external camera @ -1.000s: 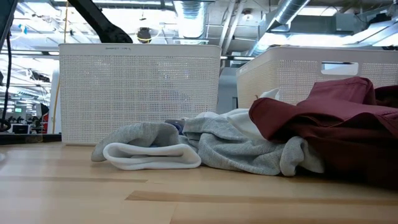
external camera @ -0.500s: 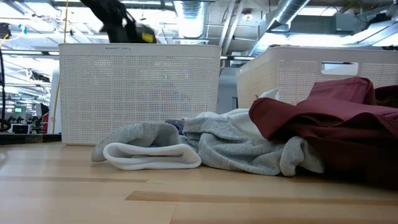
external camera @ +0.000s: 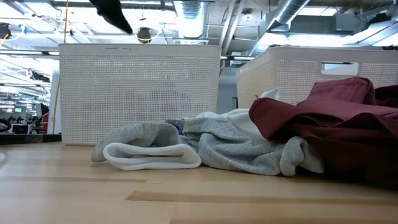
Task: Sort clothes
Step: Put the red sock into the right white laundry organizer
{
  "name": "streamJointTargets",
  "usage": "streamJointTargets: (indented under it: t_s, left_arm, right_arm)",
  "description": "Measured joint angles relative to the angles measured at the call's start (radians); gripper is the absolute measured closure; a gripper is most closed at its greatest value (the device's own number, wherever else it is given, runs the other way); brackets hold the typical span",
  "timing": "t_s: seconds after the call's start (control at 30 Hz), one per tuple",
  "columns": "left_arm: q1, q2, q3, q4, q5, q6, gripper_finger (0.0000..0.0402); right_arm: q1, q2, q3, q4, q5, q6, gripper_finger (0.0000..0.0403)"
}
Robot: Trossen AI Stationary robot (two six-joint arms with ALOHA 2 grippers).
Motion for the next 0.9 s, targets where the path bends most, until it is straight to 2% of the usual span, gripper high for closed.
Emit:
streamJointTargets:
  t_s: [0.23, 0.4, 0.7, 0.9]
  left_arm:
    - [-0.071, -0.159, 0.011, 0.0, 0.153, -0.081, 0.0181]
    - [-0.155, -0.217, 0.011, -0.011, 0.233, -0.164, 0.0181]
    - [-0.364, -0.212, 0.006, -0.12, 0.284, -0.275, 0.0181]
    - [-0.512, -0.194, -0.073, -0.084, 0.284, -0.342, 0.0182]
  right_arm:
    - [-0.001, 0.0, 0.0, 0.0, 0.0, -0.004, 0.0294]
    - [-0.001, 0.0, 0.0, 0.0, 0.0, -0.015, 0.0294]
    - [-0.001, 0.0, 0.0, 0.0, 0.0, -0.015, 0.0294]
    - [-0.001, 0.0, 0.0, -0.001, 0.0, -0.015, 0.0294]
